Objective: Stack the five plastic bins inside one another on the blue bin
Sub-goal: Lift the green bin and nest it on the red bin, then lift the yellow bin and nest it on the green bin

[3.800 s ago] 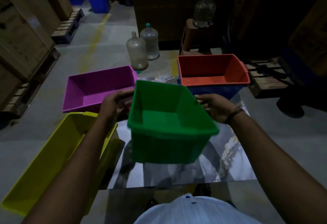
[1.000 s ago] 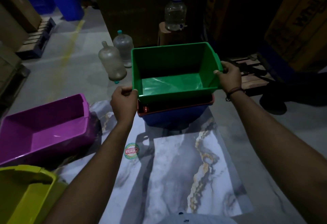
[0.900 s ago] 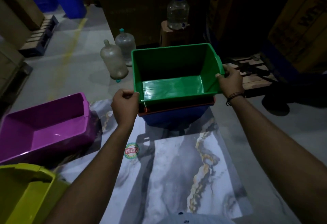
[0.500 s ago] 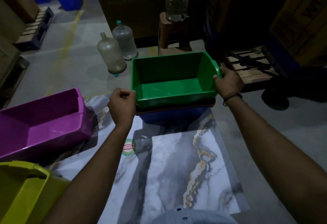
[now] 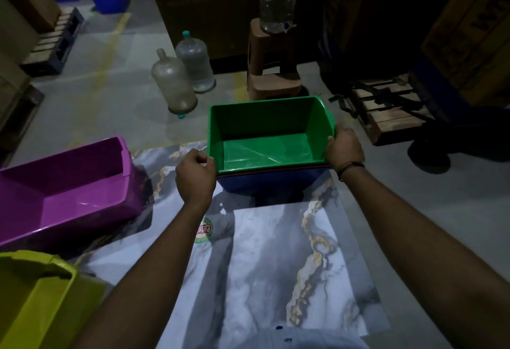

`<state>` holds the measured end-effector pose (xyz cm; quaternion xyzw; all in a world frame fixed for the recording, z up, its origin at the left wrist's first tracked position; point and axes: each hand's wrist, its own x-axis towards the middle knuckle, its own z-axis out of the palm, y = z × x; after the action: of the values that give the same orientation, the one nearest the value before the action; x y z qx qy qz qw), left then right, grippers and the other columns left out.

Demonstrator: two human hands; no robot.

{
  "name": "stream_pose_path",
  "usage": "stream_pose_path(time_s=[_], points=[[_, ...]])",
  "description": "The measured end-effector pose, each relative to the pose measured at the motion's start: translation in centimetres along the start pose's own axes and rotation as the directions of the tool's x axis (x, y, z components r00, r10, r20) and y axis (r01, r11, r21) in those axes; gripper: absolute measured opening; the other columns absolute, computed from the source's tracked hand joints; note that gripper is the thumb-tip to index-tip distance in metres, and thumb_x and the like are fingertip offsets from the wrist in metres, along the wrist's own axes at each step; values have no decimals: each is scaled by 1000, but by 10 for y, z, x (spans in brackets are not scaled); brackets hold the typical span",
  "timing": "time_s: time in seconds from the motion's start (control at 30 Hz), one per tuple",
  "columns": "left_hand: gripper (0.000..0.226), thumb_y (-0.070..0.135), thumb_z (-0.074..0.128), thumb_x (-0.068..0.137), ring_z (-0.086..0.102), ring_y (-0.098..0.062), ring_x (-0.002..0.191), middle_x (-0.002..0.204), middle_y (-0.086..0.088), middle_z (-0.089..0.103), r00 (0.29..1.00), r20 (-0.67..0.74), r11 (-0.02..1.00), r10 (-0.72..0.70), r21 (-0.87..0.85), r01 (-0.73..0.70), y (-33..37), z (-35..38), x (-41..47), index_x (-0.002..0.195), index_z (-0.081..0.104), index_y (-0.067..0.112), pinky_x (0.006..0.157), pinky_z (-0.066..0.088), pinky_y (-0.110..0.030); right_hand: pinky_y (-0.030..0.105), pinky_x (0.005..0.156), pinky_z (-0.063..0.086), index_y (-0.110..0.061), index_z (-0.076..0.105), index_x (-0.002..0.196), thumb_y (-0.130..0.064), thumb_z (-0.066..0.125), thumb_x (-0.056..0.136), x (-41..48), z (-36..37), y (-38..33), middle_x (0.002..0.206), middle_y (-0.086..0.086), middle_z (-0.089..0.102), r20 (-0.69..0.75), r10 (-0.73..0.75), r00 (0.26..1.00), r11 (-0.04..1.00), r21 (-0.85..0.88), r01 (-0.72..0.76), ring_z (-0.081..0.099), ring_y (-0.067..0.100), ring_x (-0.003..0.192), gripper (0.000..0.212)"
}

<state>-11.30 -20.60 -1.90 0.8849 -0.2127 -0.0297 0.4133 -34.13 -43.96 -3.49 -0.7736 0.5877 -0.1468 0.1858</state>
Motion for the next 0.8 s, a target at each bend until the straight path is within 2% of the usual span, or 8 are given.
stream_pose_path(time_s=[0.17,0.4,0.57,0.67,0.73,0.8], points=[[11,20,60,86,66,-35,78,79,-9,70,998,16,996,57,69,-58,-6,4,1,78,64,12,63,49,-37,48,81,51,-1,47,130,-16,51,95,-2,4,1,121,29,52,1,-15,1000,997,-77,15,59,48,103,38],[12,19,61,88,65,-34,77,78,-9,69,999,32,996,21,81,-23,-12,7,4,77,62,13,62,45,-33,49,83,50,-3,45,134,-17,49,96,-3,8,-3,124,28,50,-22,16,1000,995,-94,-18,58,48,105,41],[14,21,69,87,68,-34,82,81,-10,72,991,116,997,-61,56,55,-6,3,18,77,67,11,68,45,-31,48,87,49,-2,42,137,-17,48,97,1,9,-4,128,29,50,28,37,999,997,-75,-34,57,47,110,43],[20,24,70,89,69,-33,84,81,-11,74,978,208,999,-24,49,14,-9,-7,25,76,71,9,72,50,-33,49,95,46,-4,36,144,-25,47,100,5,6,1,137,30,46,88,70,994,996,-52,-66,51,48,120,50],[27,27,63,92,69,-34,80,74,-13,71,970,239,997,36,52,-50,-16,-17,20,70,66,12,66,47,-33,53,105,39,-7,30,149,-35,50,98,-5,5,1,147,28,36,55,127,990,989,-79,-122,41,48,130,62],[31,33,57,95,68,-33,77,74,-11,70,980,188,995,65,56,-77,-28,-28,7,72,67,13,62,41,-31,56,107,32,-9,30,150,-40,56,94,-27,8,-4,150,26,33,-69,110,992,991,-69,-115,35,47,134,69]])
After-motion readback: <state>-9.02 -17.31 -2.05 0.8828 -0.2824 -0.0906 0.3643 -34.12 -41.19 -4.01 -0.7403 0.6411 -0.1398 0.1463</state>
